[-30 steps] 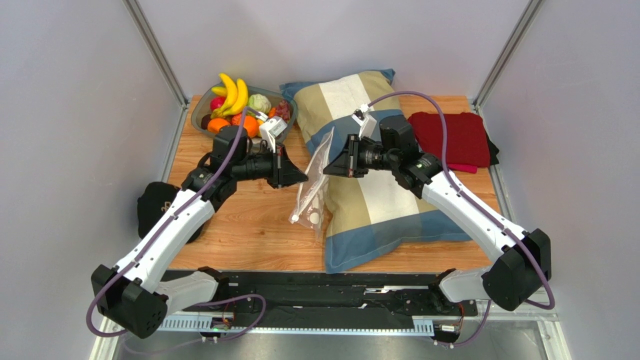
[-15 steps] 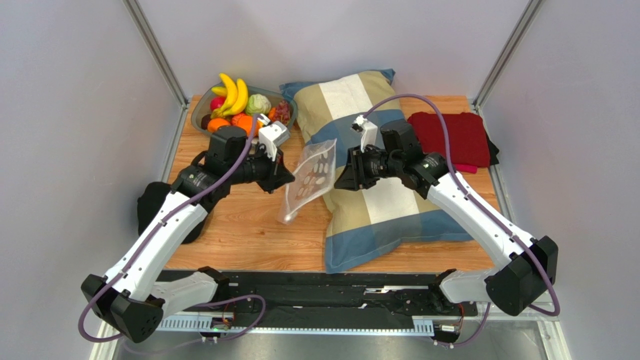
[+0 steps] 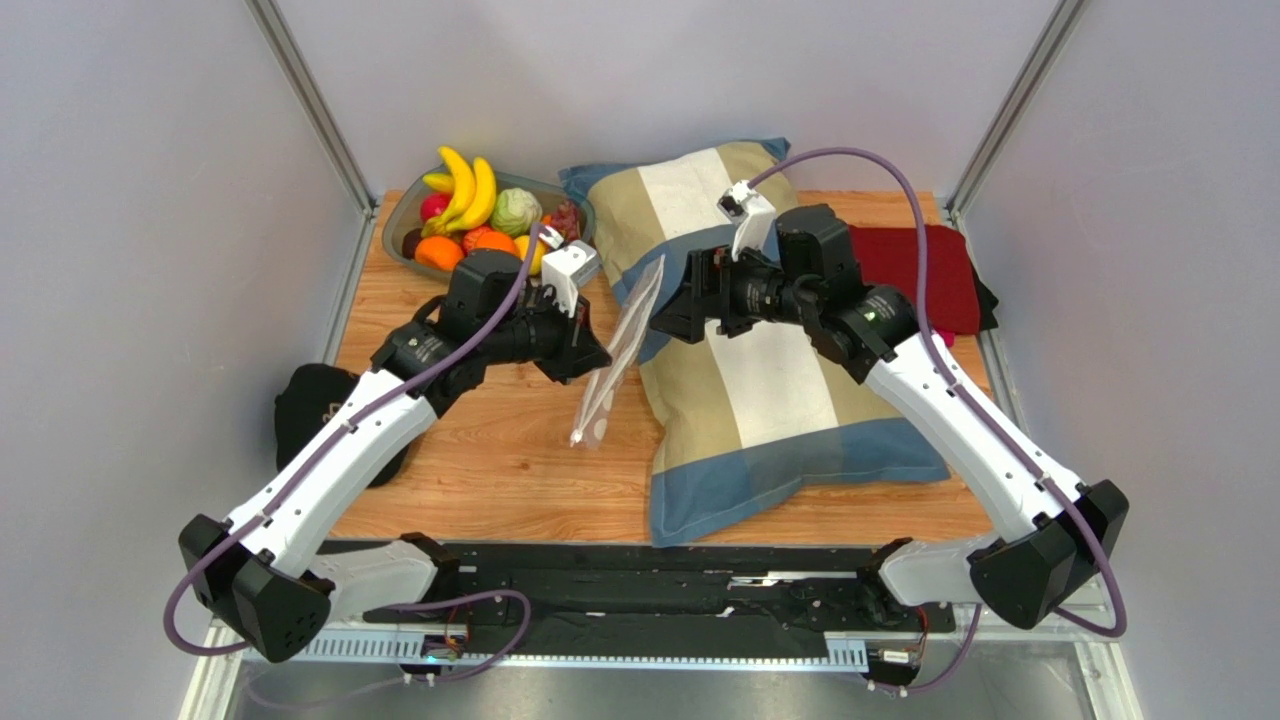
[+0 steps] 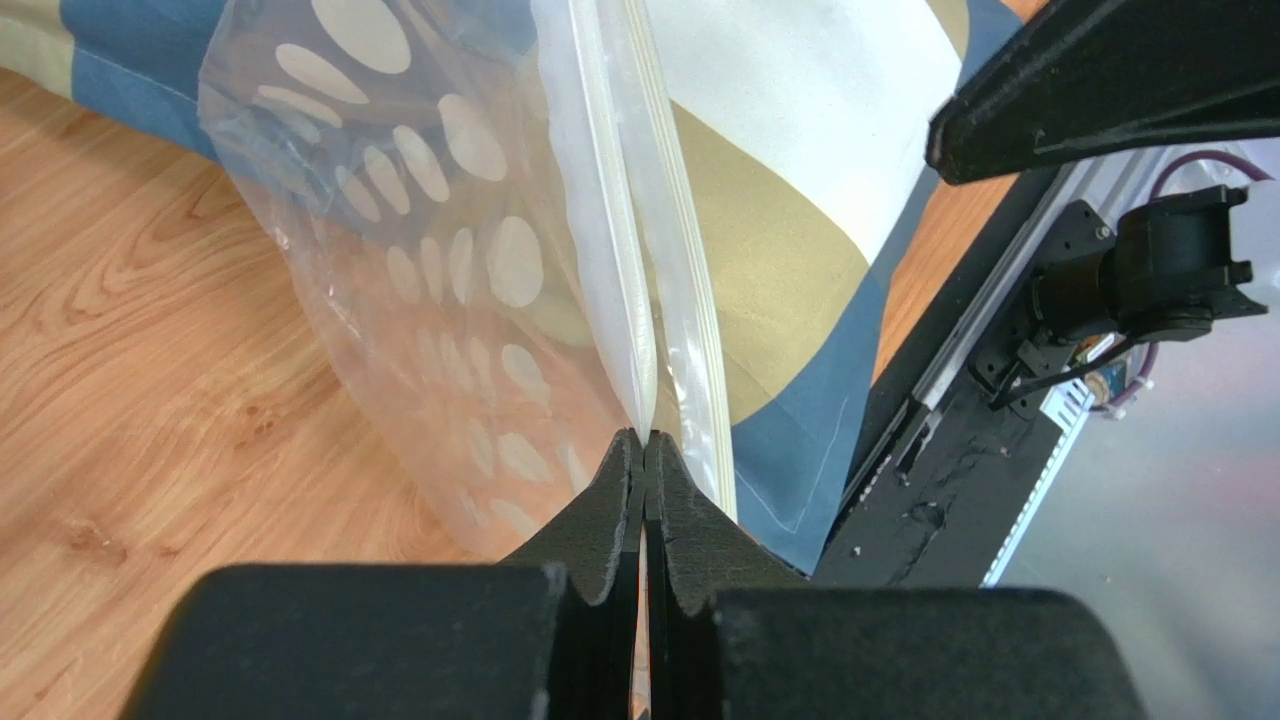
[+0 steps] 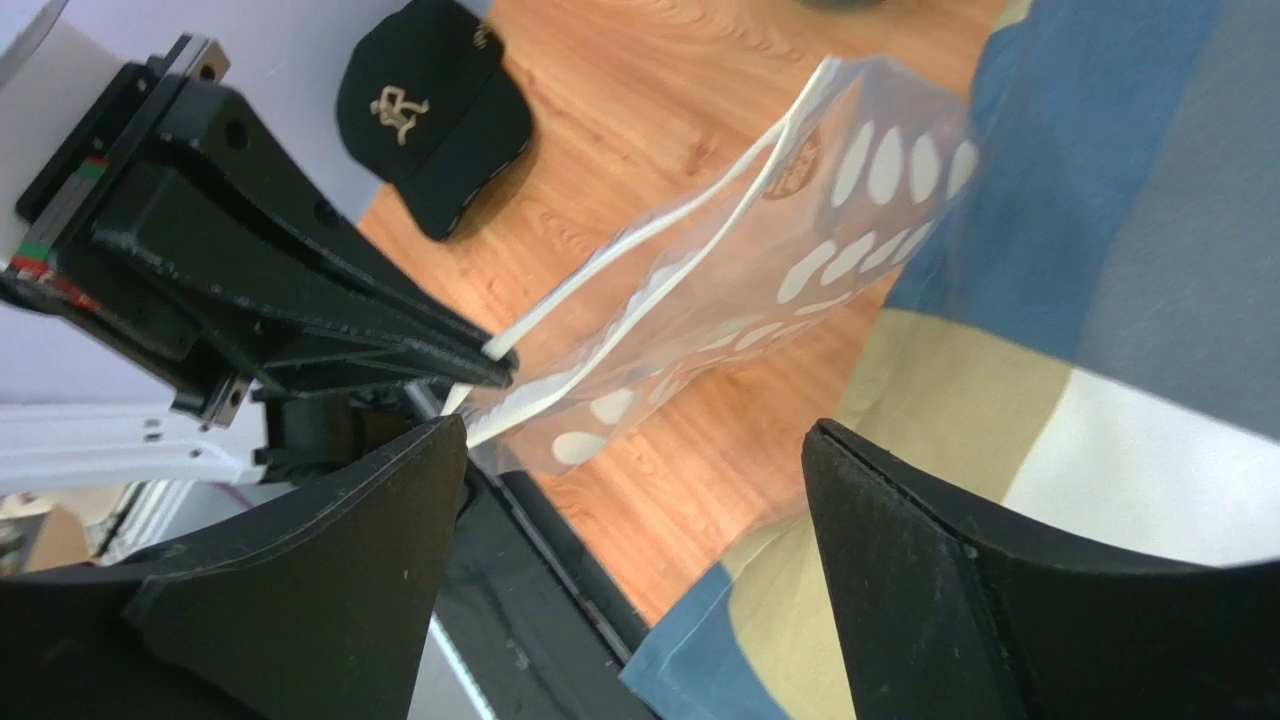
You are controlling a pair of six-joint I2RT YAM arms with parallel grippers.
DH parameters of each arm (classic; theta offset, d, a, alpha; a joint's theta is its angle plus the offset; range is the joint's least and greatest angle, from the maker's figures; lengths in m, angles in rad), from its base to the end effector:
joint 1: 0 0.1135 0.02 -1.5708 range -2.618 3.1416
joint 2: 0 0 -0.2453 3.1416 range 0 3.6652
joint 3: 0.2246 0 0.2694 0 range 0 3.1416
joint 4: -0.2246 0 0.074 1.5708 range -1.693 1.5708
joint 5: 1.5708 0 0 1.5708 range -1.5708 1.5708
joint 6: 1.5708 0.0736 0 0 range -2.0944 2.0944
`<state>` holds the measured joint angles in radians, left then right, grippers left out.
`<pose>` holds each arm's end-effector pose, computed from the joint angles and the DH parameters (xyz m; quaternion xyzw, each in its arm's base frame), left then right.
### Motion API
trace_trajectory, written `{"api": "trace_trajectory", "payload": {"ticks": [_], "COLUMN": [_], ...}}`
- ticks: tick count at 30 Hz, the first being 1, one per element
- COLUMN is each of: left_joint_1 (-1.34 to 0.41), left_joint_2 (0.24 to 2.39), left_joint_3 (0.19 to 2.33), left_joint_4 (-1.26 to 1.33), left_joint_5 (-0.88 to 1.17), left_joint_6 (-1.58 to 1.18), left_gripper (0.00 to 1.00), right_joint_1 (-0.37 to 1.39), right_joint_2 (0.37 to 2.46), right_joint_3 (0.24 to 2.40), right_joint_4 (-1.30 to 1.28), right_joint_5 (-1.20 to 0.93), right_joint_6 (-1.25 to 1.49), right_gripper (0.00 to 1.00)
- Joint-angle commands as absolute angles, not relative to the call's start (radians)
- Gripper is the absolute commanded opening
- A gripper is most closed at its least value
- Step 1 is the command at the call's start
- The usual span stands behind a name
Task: Place the food in the zip-top bag and seal the zipper
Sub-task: Open the zipper of the food storage bag.
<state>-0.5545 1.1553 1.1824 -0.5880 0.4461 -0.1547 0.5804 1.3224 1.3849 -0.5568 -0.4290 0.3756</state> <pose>0.2390 -0.1854 0.3303 0.2744 0.8153 -0.3454 0.3752 0.2693 0.2132 0.3607 -0.1943 0.8234 0.3927 0.3607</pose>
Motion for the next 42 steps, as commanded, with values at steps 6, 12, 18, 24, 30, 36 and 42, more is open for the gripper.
{"api": "trace_trajectory", "payload": {"ticks": [6,12,18,24,30,36,42], "left_joint_1": [-0.577,-0.578,-0.589,-0.609,-0.578,-0.578,-0.583], "left_joint_2": [1.172,1.172,1.17,1.178,1.151,1.17,1.158], "left_joint_3": [1.239,1.236,1.226,1.22,1.2,1.177,1.154], "left_joint_4": [-0.545,-0.537,-0.549,-0.563,-0.502,-0.388,-0.392], "left_joint_5": [0.451,0.505,0.558,0.571,0.413,0.461,0.445], "left_joint_6": [-0.158,-0.16,-0.147,-0.133,-0.236,-0.354,-0.38], "left_gripper": [0.0,0.0,0.0,0.0,0.0,0.0,0.0], "right_joint_1": [0.601,0.601,0.601,0.603,0.618,0.637,0.632], "right_joint_2": [1.427,1.468,1.493,1.522,1.497,1.474,1.496], "right_joint_3": [1.494,1.491,1.502,1.516,1.428,1.374,1.413], "right_joint_4": [-0.566,-0.534,-0.506,-0.495,-0.488,-0.45,-0.51], "right_joint_5": [-0.319,-0.327,-0.293,-0.339,-0.53,-0.615,-0.543], "right_joint_6": [0.273,0.278,0.29,0.328,0.42,0.462,0.43], "right_gripper": [0.88,0.71,0.71,0.72,0.64,0.54,0.08]}}
